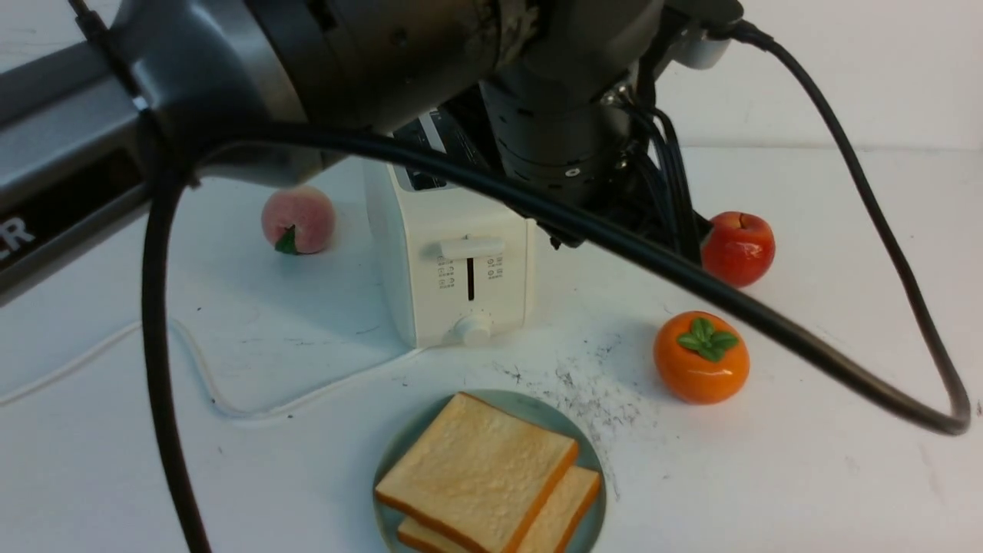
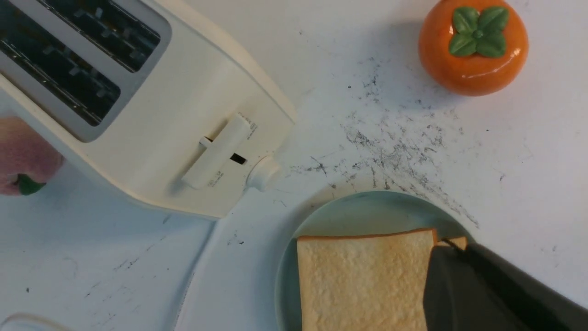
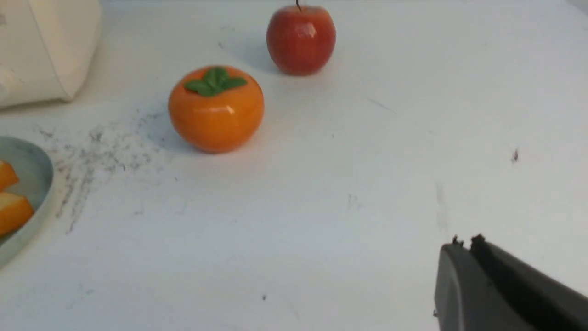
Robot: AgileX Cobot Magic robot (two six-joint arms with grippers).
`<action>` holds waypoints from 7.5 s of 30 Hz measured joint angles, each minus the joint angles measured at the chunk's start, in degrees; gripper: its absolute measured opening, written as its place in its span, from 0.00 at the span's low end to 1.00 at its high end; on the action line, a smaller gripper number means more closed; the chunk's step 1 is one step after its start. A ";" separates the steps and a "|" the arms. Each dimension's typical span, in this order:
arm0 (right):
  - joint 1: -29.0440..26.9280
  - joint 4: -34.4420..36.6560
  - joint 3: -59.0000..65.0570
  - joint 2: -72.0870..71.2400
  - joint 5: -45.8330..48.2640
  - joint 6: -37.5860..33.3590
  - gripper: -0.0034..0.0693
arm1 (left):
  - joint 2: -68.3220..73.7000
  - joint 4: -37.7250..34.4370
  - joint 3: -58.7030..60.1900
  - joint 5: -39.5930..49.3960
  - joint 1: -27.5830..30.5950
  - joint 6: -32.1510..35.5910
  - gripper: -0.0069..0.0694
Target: Take toasted bread from bread machine on white table place on plate.
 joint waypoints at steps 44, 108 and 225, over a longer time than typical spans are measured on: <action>-0.07 6.27 -0.46 0.00 2.58 0.00 0.14 | -58.59 10.89 54.39 -4.65 0.00 -21.25 0.09; 2.70 6.50 -0.50 -0.10 2.71 0.00 0.24 | -70.69 -17.06 88.83 -61.20 0.00 -14.23 0.07; 2.70 6.80 -0.52 -0.10 2.91 0.00 0.38 | -102.93 -19.37 113.29 -49.63 47.50 -3.05 0.14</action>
